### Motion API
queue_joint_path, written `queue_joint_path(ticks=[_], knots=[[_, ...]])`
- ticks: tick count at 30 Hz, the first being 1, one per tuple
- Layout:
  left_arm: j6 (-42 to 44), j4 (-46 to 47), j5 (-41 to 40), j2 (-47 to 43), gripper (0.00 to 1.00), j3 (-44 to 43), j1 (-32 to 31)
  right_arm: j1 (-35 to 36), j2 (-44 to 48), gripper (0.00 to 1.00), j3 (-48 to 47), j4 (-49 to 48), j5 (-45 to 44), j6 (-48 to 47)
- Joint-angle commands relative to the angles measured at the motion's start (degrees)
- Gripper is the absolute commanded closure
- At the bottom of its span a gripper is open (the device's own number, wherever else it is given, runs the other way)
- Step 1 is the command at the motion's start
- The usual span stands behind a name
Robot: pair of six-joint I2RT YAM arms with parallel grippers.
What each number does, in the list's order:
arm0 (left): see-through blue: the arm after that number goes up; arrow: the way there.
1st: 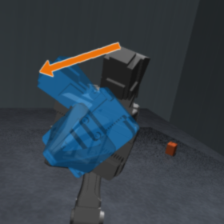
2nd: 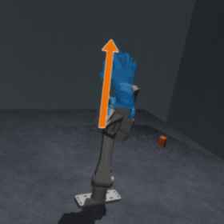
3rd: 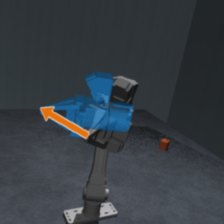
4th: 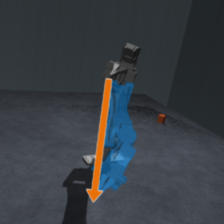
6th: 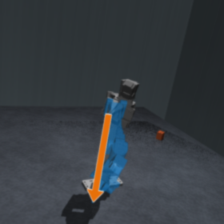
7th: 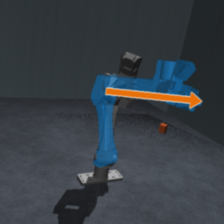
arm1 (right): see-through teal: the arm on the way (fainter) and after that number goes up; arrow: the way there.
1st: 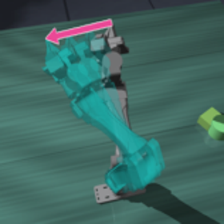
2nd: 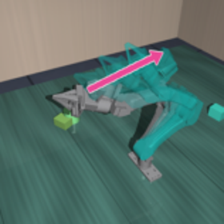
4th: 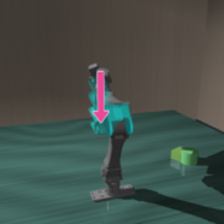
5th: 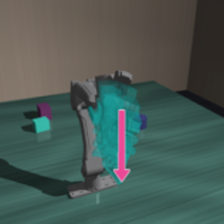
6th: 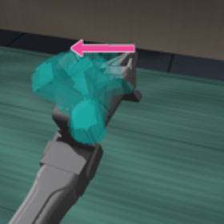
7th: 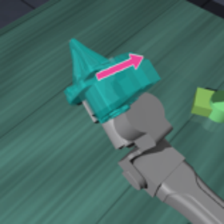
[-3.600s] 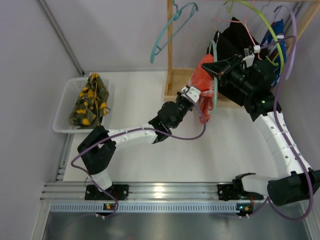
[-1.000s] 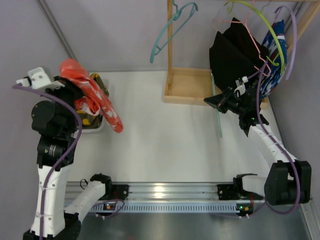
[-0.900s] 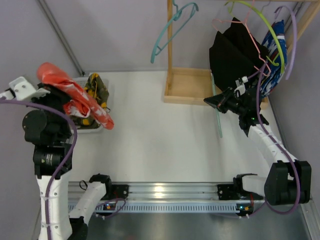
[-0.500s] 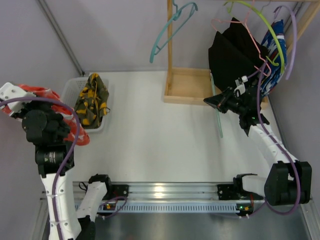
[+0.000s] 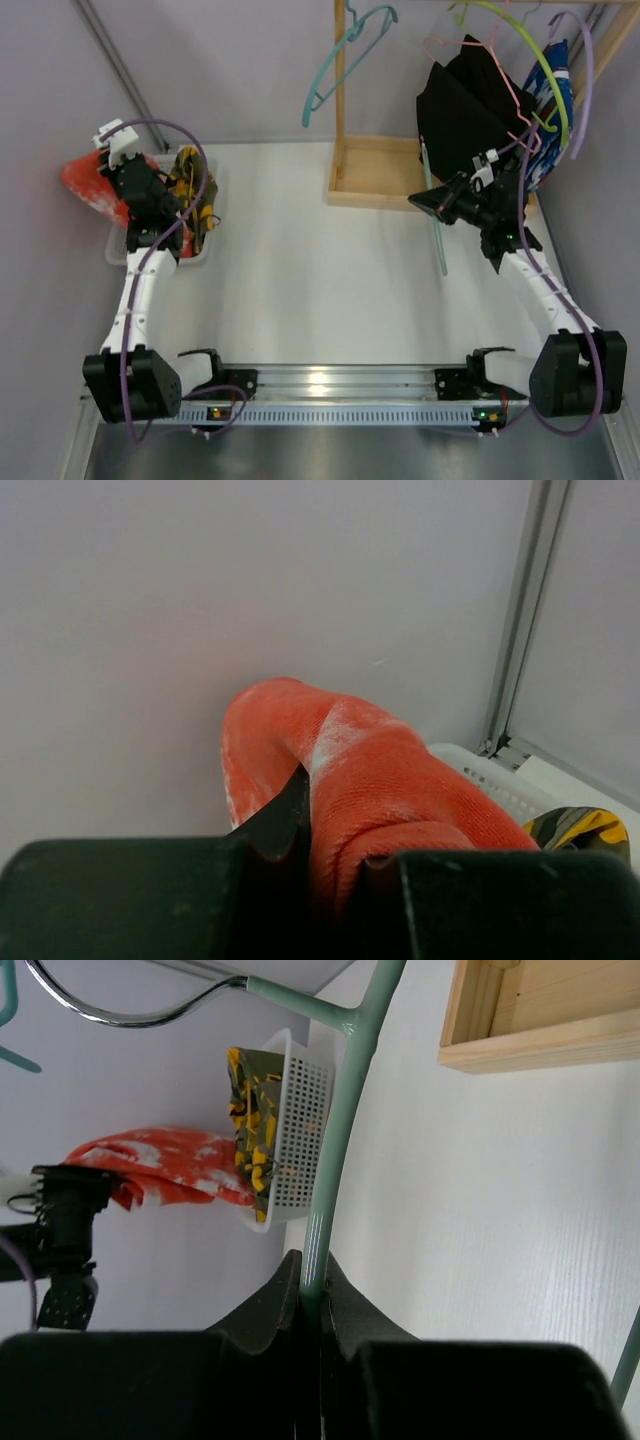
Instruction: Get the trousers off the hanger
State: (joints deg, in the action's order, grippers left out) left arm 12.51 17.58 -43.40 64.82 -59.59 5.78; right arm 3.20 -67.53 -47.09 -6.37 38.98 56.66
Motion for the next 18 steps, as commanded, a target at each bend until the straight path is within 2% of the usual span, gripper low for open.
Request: queue_joint_path(ticks=[1, 8, 9, 12, 18], knots=[[-2.2, 18.1, 3.5, 6.4, 1.00, -0.8, 1.5, -0.6, 3.7, 1.00, -4.8, -3.5, 1.1, -1.2], [-4.2, 17.6, 7.7, 18.4, 0.99, 0.3, 2.0, -0.6, 6.7, 1.00, -6.8, -1.3, 2.2, -3.5], [-3.8, 17.6, 7.7, 19.5, 0.91, 0.8, 1.9, -0.6, 7.1, 1.00, -6.9, -1.3, 2.2, -3.6], [-3.7, 15.2, 8.0, 24.5, 0.78, 0.4, 2.0, -0.5, 7.7, 1.00, -7.9, -1.0, 2.6, -3.5], [-5.6, 9.2, 14.6, 28.6, 0.67, 0.7, 2.1, -0.6, 8.6, 1.00, -10.2, -0.1, 2.9, -3.4]])
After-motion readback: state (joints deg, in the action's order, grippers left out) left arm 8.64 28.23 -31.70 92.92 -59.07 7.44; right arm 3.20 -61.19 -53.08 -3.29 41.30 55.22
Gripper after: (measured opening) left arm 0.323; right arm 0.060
